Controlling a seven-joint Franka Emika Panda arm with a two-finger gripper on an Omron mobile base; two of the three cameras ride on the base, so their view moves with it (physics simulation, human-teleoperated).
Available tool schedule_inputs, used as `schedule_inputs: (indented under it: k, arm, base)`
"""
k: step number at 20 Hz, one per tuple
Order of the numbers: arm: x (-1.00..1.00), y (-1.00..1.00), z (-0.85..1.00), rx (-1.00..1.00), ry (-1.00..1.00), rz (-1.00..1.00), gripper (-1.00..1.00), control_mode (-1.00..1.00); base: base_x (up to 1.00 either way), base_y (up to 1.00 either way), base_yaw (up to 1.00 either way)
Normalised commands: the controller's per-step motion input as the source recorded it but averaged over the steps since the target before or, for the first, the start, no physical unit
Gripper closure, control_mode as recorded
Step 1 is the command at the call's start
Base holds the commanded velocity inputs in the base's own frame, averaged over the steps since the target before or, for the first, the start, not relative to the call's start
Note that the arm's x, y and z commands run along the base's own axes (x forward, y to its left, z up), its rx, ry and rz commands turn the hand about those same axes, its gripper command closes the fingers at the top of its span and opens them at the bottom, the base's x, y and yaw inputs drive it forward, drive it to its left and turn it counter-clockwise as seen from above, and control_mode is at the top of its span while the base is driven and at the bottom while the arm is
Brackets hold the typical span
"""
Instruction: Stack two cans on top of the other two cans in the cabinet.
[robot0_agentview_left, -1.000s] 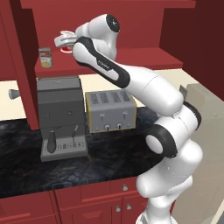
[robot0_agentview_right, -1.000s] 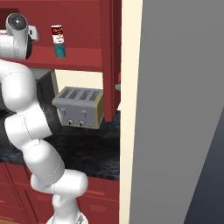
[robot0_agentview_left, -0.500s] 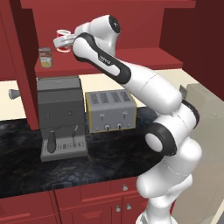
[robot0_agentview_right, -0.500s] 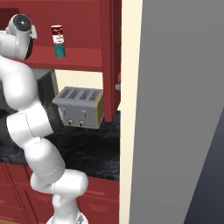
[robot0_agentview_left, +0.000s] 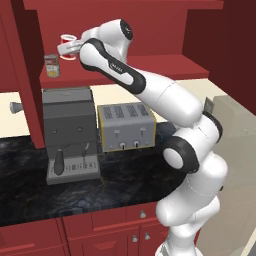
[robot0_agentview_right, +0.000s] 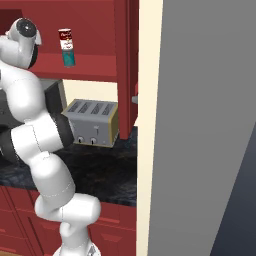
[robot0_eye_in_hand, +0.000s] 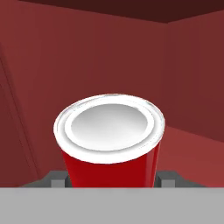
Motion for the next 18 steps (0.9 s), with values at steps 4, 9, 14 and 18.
schedule_inputs:
  k: [4,9,14,18]
  arm:
    - [0.03,0.14,0.1,0.0,0.0,0.0,1.0,-1.0]
    - [0.1,0.16,0.1,0.0,0.01,0.0,1.0,-1.0]
    - [0.14,0.16,0.0,0.0,0.0,0.0,1.0,-1.0]
    - [0.14,0.17,0.0,0.0,0.0,0.0,1.0,-1.0]
  base:
    - [0.0,0.0,0.0]
    - [0.0,0.0,0.0]
    - [0.0,0.0,0.0]
    - [0.0,0.0,0.0]
